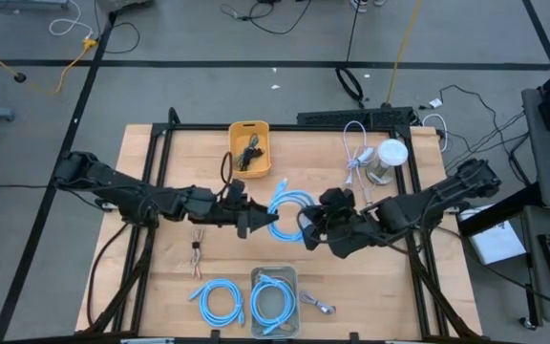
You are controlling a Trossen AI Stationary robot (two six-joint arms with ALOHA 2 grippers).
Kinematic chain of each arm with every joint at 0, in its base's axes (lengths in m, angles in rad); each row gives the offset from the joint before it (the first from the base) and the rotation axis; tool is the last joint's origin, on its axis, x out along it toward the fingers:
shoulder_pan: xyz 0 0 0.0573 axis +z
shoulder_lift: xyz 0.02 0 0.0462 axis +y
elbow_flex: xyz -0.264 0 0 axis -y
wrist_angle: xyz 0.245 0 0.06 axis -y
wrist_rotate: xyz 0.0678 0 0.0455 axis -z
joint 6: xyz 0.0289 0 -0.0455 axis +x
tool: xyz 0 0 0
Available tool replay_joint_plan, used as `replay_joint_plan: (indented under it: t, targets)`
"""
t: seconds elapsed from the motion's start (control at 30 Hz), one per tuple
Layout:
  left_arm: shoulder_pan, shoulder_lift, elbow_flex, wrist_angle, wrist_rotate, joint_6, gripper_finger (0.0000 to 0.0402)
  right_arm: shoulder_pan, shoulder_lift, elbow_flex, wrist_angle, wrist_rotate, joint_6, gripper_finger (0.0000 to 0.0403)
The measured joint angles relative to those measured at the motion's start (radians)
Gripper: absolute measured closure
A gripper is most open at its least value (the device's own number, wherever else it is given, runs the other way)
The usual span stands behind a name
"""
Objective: Pick & Place USB Port
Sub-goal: Put the right blue video cable into the gray bin
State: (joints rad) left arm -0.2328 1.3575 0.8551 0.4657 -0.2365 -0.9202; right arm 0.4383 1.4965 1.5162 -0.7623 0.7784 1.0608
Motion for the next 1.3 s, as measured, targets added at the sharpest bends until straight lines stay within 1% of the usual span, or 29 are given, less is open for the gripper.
replay_joint_plan:
  t: [0.07,0.1,0.17,0.2,0.23,0.33,0.47,0.57,0.63,0.7,0.8,0.9,1.03,1.1,1.17,1.3]
  targets:
    - [0.007,0.000,0.000,-0.009,0.001,-0.010,0.0218,-0.004,0.012,-0.001,0.022,-0.025,-0.017,0.0397]
    - [0.009,0.000,0.000,-0.010,0.004,-0.016,0.0238,-0.006,0.017,-0.001,0.043,-0.024,-0.030,0.0397]
    - [0.011,0.000,0.000,-0.007,0.015,-0.018,0.0295,-0.011,0.023,-0.001,0.093,-0.038,-0.063,0.0394]
    - [0.010,0.000,0.000,-0.008,0.027,-0.017,0.0331,-0.013,0.024,-0.001,0.110,-0.051,-0.085,0.0388]
    - [0.007,0.000,0.000,-0.011,0.029,-0.009,0.0355,-0.013,0.024,-0.001,0.123,-0.065,-0.109,0.0379]
    - [-0.005,-0.004,0.000,-0.012,0.056,-0.014,0.0353,-0.008,0.013,-0.002,0.201,-0.079,-0.187,0.0343]
    - [-0.033,-0.034,-0.001,-0.060,0.086,-0.068,0.0354,0.024,-0.052,0.000,0.332,-0.070,-0.284,0.0299]
    - [-0.075,-0.102,0.000,-0.156,0.105,-0.136,0.0354,0.054,-0.109,0.000,0.387,-0.062,-0.318,0.0280]
    - [-0.109,-0.143,0.002,-0.256,0.135,-0.190,0.0354,0.077,-0.142,0.000,0.372,-0.018,-0.324,0.0275]
    - [-0.166,-0.165,0.001,-0.343,0.126,-0.255,0.0354,0.097,-0.173,0.000,0.327,0.049,-0.332,0.0273]
    - [-0.286,-0.178,0.000,-0.368,0.024,-0.356,0.0354,0.118,-0.201,0.000,0.260,0.120,-0.331,0.0272]
    - [-0.414,-0.159,0.001,-0.334,-0.142,-0.433,0.0354,0.120,-0.209,0.000,0.242,0.141,-0.358,0.0271]
    - [-0.526,-0.068,0.001,-0.262,-0.385,-0.520,0.0354,0.104,-0.201,0.000,0.235,0.138,-0.413,0.0271]
    - [-0.557,-0.002,0.005,-0.159,-0.475,-0.540,0.0354,0.099,-0.190,0.000,0.235,0.134,-0.440,0.0271]
    - [-0.565,0.084,0.032,-0.101,-0.506,-0.541,0.0354,0.100,-0.179,0.000,0.234,0.108,-0.455,0.0271]
    - [-0.550,0.276,0.150,-0.110,-0.521,-0.554,0.0354,0.113,-0.171,-0.001,0.233,0.002,-0.448,0.0271]
